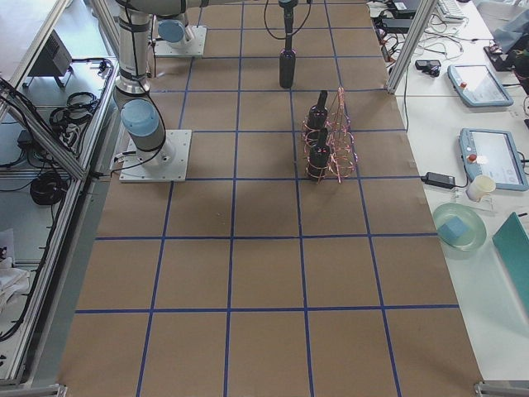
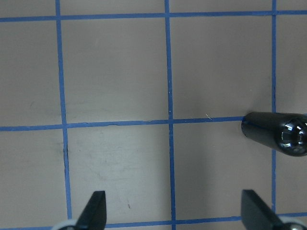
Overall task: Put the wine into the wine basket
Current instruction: 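Lower the right gripper onto the bottle neck and close it, then lift the bottle with the right gripper and carry it to the rack, then lower the bottle into the empty slot beside the other bottles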
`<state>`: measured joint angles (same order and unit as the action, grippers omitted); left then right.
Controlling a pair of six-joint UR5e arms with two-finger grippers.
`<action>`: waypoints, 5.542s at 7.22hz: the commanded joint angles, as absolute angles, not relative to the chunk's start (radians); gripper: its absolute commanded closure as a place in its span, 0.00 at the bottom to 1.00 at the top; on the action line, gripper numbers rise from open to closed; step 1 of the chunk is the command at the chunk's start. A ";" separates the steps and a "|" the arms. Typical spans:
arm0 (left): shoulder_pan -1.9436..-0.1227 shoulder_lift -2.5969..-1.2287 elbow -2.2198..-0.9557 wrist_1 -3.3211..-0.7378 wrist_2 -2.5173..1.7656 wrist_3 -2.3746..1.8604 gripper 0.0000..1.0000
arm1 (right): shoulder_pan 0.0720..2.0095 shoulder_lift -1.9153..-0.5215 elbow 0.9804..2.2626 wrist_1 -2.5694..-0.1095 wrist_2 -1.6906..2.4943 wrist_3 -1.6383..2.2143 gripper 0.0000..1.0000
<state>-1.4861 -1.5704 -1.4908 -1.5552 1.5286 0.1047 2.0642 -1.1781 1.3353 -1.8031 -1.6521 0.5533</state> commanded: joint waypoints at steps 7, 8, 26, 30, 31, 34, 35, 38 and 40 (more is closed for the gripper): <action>-1.482 -1.563 -1.497 -1.560 1.526 0.104 0.00 | 2.072 -1.144 1.341 -1.830 -1.638 0.572 0.63; -1.486 -1.563 -1.497 -1.559 1.525 0.104 0.00 | 2.071 -1.146 1.341 -1.832 -1.628 0.571 0.66; -1.522 -1.539 -1.513 -1.605 1.536 0.095 0.00 | 1.312 -1.404 1.330 -1.577 -1.519 -0.386 0.91; -1.520 -1.539 -1.522 -1.601 1.531 0.101 0.00 | 1.309 -1.385 1.336 -1.651 -1.508 -0.394 0.91; -1.520 -1.539 -1.522 -1.601 1.532 0.103 0.00 | 1.307 -1.381 1.342 -1.652 -1.508 -0.400 0.92; -1.525 -1.539 -1.523 -1.605 1.537 0.095 0.00 | 1.307 -1.373 1.347 -1.658 -1.506 -0.403 0.92; -1.528 -1.539 -1.523 -1.606 1.536 0.095 0.00 | 1.307 -1.361 1.347 -1.676 -1.506 -0.414 0.92; -1.528 -1.537 -1.525 -1.608 1.539 0.092 0.00 | 1.305 -1.361 1.384 -1.704 -1.505 -0.422 0.91; -1.526 -1.534 -1.539 -1.605 1.537 0.094 0.00 | 1.305 -1.358 1.432 -1.721 -1.506 -0.422 0.90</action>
<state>-1.5276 -1.5355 -1.5311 -1.6062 1.5382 0.0937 1.3055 -1.3592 1.4038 -1.7081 -1.5052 -0.4215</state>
